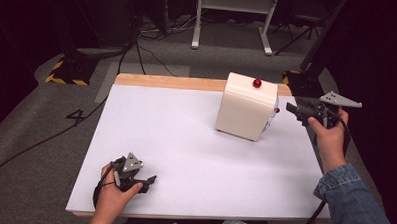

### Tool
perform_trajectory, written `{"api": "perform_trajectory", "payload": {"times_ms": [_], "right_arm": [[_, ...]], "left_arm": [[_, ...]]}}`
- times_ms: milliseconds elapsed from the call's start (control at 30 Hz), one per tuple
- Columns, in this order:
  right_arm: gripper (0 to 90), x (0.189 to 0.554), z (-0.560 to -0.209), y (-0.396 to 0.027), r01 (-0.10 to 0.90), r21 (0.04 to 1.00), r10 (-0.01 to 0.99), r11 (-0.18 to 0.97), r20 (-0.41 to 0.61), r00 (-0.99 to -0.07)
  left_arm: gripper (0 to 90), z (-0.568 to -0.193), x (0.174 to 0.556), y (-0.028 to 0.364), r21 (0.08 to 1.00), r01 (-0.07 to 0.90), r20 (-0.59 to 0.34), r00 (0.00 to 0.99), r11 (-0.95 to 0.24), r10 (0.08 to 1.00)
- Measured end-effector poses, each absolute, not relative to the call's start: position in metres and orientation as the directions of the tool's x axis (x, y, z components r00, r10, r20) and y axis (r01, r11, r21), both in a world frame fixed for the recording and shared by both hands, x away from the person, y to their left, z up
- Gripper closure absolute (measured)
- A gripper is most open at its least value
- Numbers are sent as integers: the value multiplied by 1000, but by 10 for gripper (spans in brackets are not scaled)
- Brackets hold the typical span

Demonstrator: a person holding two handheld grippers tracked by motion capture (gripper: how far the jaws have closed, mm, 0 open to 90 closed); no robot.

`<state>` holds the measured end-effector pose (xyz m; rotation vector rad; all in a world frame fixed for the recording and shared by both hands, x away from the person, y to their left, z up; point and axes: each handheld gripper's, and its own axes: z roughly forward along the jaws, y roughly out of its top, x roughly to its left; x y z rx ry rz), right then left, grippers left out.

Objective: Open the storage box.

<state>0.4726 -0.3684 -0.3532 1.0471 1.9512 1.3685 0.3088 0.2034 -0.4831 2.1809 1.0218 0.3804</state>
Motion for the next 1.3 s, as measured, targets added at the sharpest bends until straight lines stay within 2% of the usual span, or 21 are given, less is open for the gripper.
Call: {"api": "perform_trajectory", "payload": {"times_ms": [333, 567, 667, 900, 1200, 1300], "right_arm": [[388, 525, -337, -360, 272, 941, 860, 203, -38, -509], [366, 556, -348, -341, 283, 930, 854, 235, -59, -517], [365, 565, -352, -337, 275, 923, 847, 269, -92, -523], [337, 573, -359, -341, 292, 916, 843, 276, -85, -531], [574, 566, -360, -337, 273, 918, 801, 288, -75, -594], [613, 563, -359, -337, 283, 915, 792, 288, -62, -607]], "left_arm": [[246, -483, 308, 203, 695, 558, -23, 647, -453, 762], [246, -483, 309, 204, 694, 559, -25, 648, -453, 761], [245, -483, 309, 203, 694, 560, -26, 647, -452, 762], [245, -483, 309, 203, 695, 558, -24, 648, -453, 762], [246, -483, 309, 203, 693, 558, -23, 649, -456, 761], [245, -483, 309, 203, 693, 560, -25, 648, -454, 762]]}}
